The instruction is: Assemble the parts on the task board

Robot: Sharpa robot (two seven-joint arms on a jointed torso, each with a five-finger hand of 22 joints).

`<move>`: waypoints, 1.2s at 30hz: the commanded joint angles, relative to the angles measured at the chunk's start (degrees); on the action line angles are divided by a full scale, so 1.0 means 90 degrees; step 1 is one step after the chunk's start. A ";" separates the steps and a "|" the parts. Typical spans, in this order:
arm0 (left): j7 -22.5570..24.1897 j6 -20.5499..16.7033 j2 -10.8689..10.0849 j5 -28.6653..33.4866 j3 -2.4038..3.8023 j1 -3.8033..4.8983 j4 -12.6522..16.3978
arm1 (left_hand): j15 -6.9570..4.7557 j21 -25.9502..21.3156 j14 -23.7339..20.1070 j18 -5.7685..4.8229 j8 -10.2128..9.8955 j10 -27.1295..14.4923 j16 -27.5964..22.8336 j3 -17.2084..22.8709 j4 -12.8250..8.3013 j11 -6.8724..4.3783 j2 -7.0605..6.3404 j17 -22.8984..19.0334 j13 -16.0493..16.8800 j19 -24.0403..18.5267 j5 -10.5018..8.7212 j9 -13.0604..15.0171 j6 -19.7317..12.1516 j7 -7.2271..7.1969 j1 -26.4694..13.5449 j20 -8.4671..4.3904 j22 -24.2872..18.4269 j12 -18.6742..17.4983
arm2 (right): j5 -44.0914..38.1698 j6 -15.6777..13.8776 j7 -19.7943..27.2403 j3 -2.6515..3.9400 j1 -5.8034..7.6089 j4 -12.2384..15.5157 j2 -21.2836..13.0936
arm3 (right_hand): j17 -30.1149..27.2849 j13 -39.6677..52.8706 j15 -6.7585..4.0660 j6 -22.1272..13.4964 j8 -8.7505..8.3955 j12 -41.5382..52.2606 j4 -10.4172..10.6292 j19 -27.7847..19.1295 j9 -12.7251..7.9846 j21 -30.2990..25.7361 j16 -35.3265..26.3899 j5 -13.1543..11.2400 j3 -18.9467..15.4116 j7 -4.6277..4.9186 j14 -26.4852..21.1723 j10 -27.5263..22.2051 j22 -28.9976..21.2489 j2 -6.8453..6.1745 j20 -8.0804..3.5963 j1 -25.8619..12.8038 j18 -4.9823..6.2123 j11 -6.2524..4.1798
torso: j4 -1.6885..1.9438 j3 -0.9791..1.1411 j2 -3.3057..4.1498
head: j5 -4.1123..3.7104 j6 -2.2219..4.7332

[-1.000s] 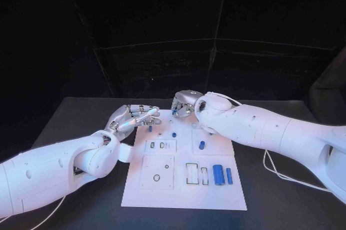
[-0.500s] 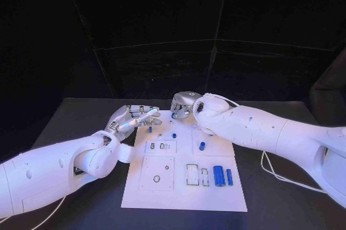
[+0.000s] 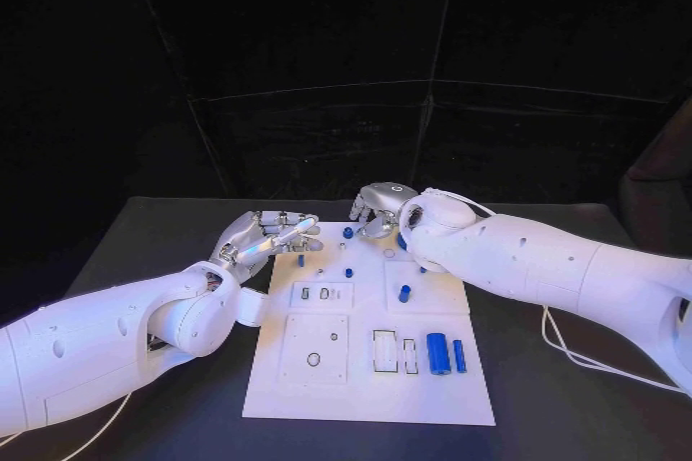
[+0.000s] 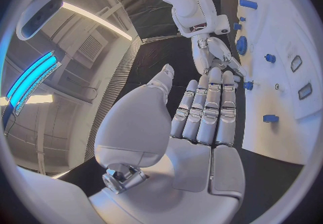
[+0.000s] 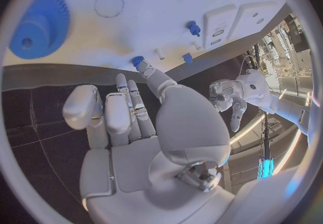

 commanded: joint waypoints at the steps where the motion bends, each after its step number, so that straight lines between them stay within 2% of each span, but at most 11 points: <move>1: 0.0011 0.0100 -0.0028 0.0014 0.0006 0.0015 0.0015 | 0.0054 -0.0044 -0.0006 0.0032 -0.0024 0.0004 -0.0042 0.0003 -0.0028 0.0029 0.0041 0.0004 -0.0009 0.0045 -0.0018 -0.0009 -0.0013 0.0028 -0.0007 -0.0001 -0.0007 -0.0042 | 0.0265 -0.0502 -0.0023 0.0007 0.0019 0.0421 -0.0375 | 0.0194 0.0132 -0.0066 0.0160 0.0076 0.0337 0.0067 0.0140 0.0027 0.0172 0.0103 0.0073 -0.0051 -0.0039 0.0048 0.0569 0.0302 -0.0025 -0.0047 -0.0039 -0.0018 -0.0112 | -0.0061 0.0009 -0.0010 | 0.0001 0.0027; 3: 0.0010 0.0103 -0.0045 0.0014 0.0006 0.0016 0.0019 | 0.0054 -0.0045 -0.0006 0.0032 -0.0024 0.0003 -0.0042 0.0002 -0.0029 0.0029 0.0041 0.0004 -0.0009 0.0045 -0.0018 -0.0009 -0.0013 0.0028 -0.0006 -0.0001 -0.0007 -0.0043 | 0.0479 -0.0411 -0.0130 0.0053 0.0024 0.0696 -0.0665 | 0.0465 0.0395 -0.0195 0.0188 0.0083 0.0839 0.0157 0.0272 0.0028 0.0346 0.0238 0.0103 -0.0198 -0.0166 0.0112 0.1333 0.0604 -0.0126 -0.0152 -0.0124 -0.0068 -0.0294 | -0.0090 0.0012 -0.0014 | 0.0006 0.0038; 6: 0.0009 0.0105 -0.0067 0.0014 0.0005 0.0018 0.0022 | 0.0054 -0.0045 -0.0006 0.0032 -0.0024 0.0004 -0.0043 0.0002 -0.0030 0.0029 0.0041 0.0004 -0.0009 0.0045 -0.0018 -0.0009 -0.0013 0.0028 -0.0006 -0.0001 -0.0008 -0.0043 | 0.0770 -0.0224 -0.0293 0.0120 0.0029 0.1025 -0.1053 | 0.0741 0.0811 -0.0316 0.0141 0.0080 0.1402 0.0363 0.0370 0.0021 0.0480 0.0378 0.0228 -0.0511 -0.0279 0.0170 0.1759 0.0827 -0.0302 -0.0300 -0.0324 -0.0113 -0.0414 | -0.0127 0.0018 -0.0019 | -0.0009 0.0050; 9: 0.0010 0.0108 -0.0076 0.0014 0.0005 0.0019 0.0020 | 0.0054 -0.0045 -0.0006 0.0032 -0.0024 0.0004 -0.0043 0.0002 -0.0030 0.0029 0.0041 0.0004 -0.0009 0.0045 -0.0018 -0.0009 -0.0013 0.0028 -0.0006 -0.0001 -0.0008 -0.0043 | 0.1008 -0.0022 -0.0427 0.0154 0.0031 0.1237 -0.1365 | 0.1076 0.1440 -0.0370 0.0084 0.0105 0.2072 0.0551 0.0463 0.0025 0.0620 0.0549 0.0345 -0.0817 -0.0332 0.0226 0.1683 0.1068 -0.0388 -0.0374 -0.0327 -0.0162 -0.0451 | -0.0168 0.0031 -0.0021 | 0.0022 0.0053; 12: 0.0009 0.0112 -0.0077 0.0014 0.0005 0.0020 0.0015 | 0.0053 -0.0050 -0.0002 0.0033 -0.0026 0.0009 -0.0047 0.0000 -0.0041 0.0025 0.0048 0.0004 -0.0008 0.0051 -0.0018 -0.0007 -0.0007 0.0020 -0.0002 -0.0001 -0.0011 -0.0045 | 0.1154 0.0185 -0.0531 0.0170 0.0032 0.1323 -0.1565 | 0.1433 0.3613 -0.0348 -0.0063 0.0158 0.4105 0.0914 0.0530 0.0030 0.0760 0.0730 0.0385 -0.1262 -0.0269 0.0256 0.1304 0.1313 -0.0352 -0.0347 -0.0176 -0.0209 -0.0433 | -0.0186 0.0041 -0.0018 | 0.0029 0.0057; 13: 0.0008 0.0114 -0.0076 0.0014 0.0005 0.0020 0.0012 | 0.0053 -0.0050 -0.0002 0.0033 -0.0026 0.0009 -0.0047 0.0000 -0.0041 0.0025 0.0048 0.0004 -0.0008 0.0051 -0.0018 -0.0007 -0.0007 0.0020 -0.0002 -0.0001 -0.0011 -0.0045 | 0.1193 0.0279 -0.0572 0.0174 0.0033 0.1332 -0.1622 | 0.1551 0.4634 -0.0282 -0.0158 0.0213 0.5037 0.1169 0.0535 0.0035 0.0803 0.0795 0.0443 -0.1461 -0.0226 0.0264 0.1065 0.1379 -0.0216 -0.0307 0.0007 -0.0221 -0.0412 | -0.0188 0.0042 -0.0016 | 0.0023 0.0062; 14: 0.0007 0.0116 -0.0074 0.0014 0.0005 0.0020 0.0010 | 0.0052 -0.0050 -0.0002 0.0033 -0.0026 0.0010 -0.0047 0.0000 -0.0041 0.0025 0.0048 0.0004 -0.0008 0.0051 -0.0018 -0.0007 -0.0007 0.0020 -0.0002 -0.0001 -0.0011 -0.0045 | 0.1218 0.0355 -0.0603 0.0177 0.0033 0.1331 -0.1657 | 0.1650 0.5104 -0.0262 -0.0198 0.0236 0.5439 0.1227 0.0547 0.0034 0.0829 0.0834 0.0397 -0.1579 -0.0226 0.0275 0.1098 0.1429 -0.0314 -0.0314 0.0065 -0.0215 -0.0374 | -0.0193 0.0043 -0.0016 | 0.0021 0.0064; 17: 0.0006 0.0122 -0.0064 0.0015 0.0005 0.0020 0.0003 | 0.0052 -0.0051 -0.0001 0.0033 -0.0026 0.0011 -0.0048 -0.0001 -0.0043 0.0025 0.0049 0.0005 -0.0007 0.0052 -0.0018 -0.0007 -0.0006 0.0019 -0.0002 -0.0001 -0.0012 -0.0045 | 0.1268 0.0557 -0.0682 0.0182 0.0034 0.1296 -0.1715 | 0.1813 0.5693 -0.0254 -0.0270 0.0254 0.5959 0.1308 0.0568 0.0028 0.0869 0.0900 0.0411 -0.1651 -0.0210 0.0298 0.1221 0.1503 -0.0311 -0.0292 0.0178 -0.0229 -0.0346 | -0.0196 0.0041 -0.0013 | 0.0015 0.0065; 19: 0.0006 0.0129 -0.0053 0.0015 0.0004 0.0019 -0.0004 | 0.0052 -0.0051 -0.0001 0.0033 -0.0026 0.0011 -0.0048 -0.0001 -0.0043 0.0025 0.0049 0.0005 -0.0007 0.0052 -0.0018 -0.0007 -0.0006 0.0019 -0.0002 -0.0001 -0.0012 -0.0045 | 0.1291 0.0659 -0.0753 0.0184 0.0034 0.1243 -0.1717 | 0.1923 0.6068 -0.0243 -0.0330 0.0277 0.6287 0.1389 0.0571 0.0026 0.0888 0.0947 0.0438 -0.1715 -0.0183 0.0311 0.1269 0.1535 -0.0310 -0.0262 0.0270 -0.0238 -0.0321 | -0.0168 0.0028 -0.0009 | -0.0022 0.0072; 21: 0.0004 0.0135 -0.0045 0.0015 0.0004 0.0019 -0.0014 | 0.0052 -0.0051 -0.0001 0.0033 -0.0026 0.0011 -0.0048 -0.0001 -0.0043 0.0025 0.0049 0.0005 -0.0007 0.0052 -0.0018 -0.0007 -0.0006 0.0019 -0.0002 -0.0001 -0.0012 -0.0045 | 0.1303 0.0713 -0.0825 0.0185 0.0033 0.1188 -0.1696 | 0.2031 0.6288 -0.0226 -0.0366 0.0301 0.6475 0.1439 0.0570 0.0026 0.0898 0.0989 0.0464 -0.1737 -0.0173 0.0324 0.1287 0.1550 -0.0279 -0.0249 0.0343 -0.0239 -0.0307 | -0.0163 0.0034 -0.0006 | -0.0031 0.0071; 36: -0.0004 0.0150 -0.0027 0.0015 0.0004 0.0018 -0.0063 | 0.0051 -0.0055 0.0002 0.0034 -0.0027 0.0016 -0.0052 -0.0003 -0.0052 0.0021 0.0057 0.0005 -0.0007 0.0059 -0.0018 -0.0006 0.0000 0.0015 0.0000 -0.0002 -0.0014 -0.0047 | 0.1119 0.1033 -0.0960 0.0184 0.0030 0.0945 -0.1482 | 0.2270 0.6857 -0.0199 -0.0444 0.0377 0.6977 0.1493 0.0610 0.0028 0.0963 0.1082 0.0529 -0.1767 -0.0148 0.0354 0.1425 0.1680 -0.0230 -0.0218 0.0542 -0.0263 -0.0278 | -0.0157 0.0032 -0.0002 | -0.0039 0.0020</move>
